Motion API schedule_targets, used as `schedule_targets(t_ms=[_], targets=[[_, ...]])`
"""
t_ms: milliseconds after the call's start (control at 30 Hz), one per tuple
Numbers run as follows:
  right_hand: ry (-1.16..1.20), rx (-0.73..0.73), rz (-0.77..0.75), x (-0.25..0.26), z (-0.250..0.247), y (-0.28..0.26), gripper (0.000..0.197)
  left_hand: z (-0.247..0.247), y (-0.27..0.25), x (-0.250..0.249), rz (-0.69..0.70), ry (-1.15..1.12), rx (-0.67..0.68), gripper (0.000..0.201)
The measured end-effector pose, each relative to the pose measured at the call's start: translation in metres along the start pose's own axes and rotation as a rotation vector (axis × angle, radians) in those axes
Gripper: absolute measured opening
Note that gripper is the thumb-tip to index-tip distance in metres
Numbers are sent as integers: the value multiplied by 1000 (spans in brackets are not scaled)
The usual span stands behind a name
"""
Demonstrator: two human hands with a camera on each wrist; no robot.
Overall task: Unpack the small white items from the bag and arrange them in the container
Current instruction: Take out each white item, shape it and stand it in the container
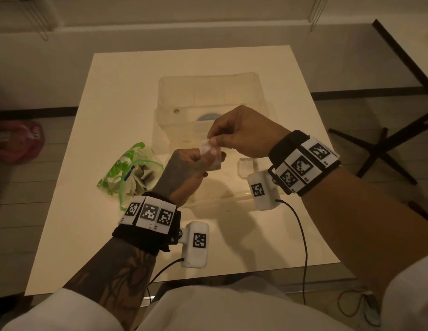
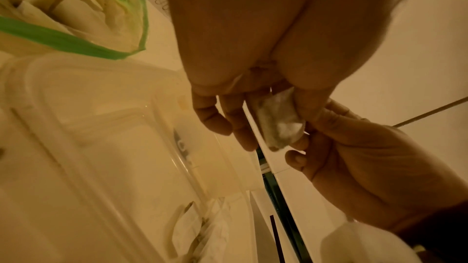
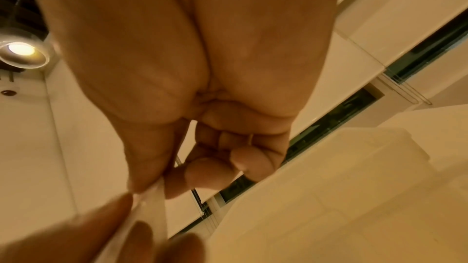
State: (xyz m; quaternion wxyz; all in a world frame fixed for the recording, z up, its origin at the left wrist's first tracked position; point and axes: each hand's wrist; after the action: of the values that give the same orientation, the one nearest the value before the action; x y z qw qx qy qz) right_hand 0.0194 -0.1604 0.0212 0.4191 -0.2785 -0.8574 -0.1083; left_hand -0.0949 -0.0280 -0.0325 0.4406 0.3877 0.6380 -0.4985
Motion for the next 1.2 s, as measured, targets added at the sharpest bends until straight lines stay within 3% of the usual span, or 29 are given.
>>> schedule_targets(t_ms=[233, 367, 633, 800, 933, 1133, 1200], targets=[[-37, 11, 28, 1, 3, 2, 10, 2, 1, 3, -28, -120, 44, 23], [-58, 41, 32, 3, 4, 3, 10, 5, -1, 1, -119, -24, 112, 27], [-43, 81, 10, 5, 4, 4, 6, 2, -2, 3, -57, -90, 170, 22], [-79, 39, 21, 2, 0, 6, 7, -1, 2, 11, -16, -10, 4, 23], [-102, 38, 20, 0, 0, 7, 5, -2, 4, 10, 27, -15, -27, 14], [-114, 39, 34, -1, -2, 7, 8, 6, 5, 8, -13, -8, 79, 30], [-111, 36, 38, -2, -2, 7, 9, 7, 4, 7, -11, -12, 95, 27]])
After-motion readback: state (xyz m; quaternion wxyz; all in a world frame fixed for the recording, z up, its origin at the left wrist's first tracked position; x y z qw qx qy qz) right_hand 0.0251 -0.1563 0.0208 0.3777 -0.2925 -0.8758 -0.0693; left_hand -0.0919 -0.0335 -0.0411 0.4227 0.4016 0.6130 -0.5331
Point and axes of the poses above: each hand's wrist, its own y-axis towards the middle knuckle, its own z-axis out of the palm, x = y × z, and after that the axes turned 6 degrees about -z, right-handed
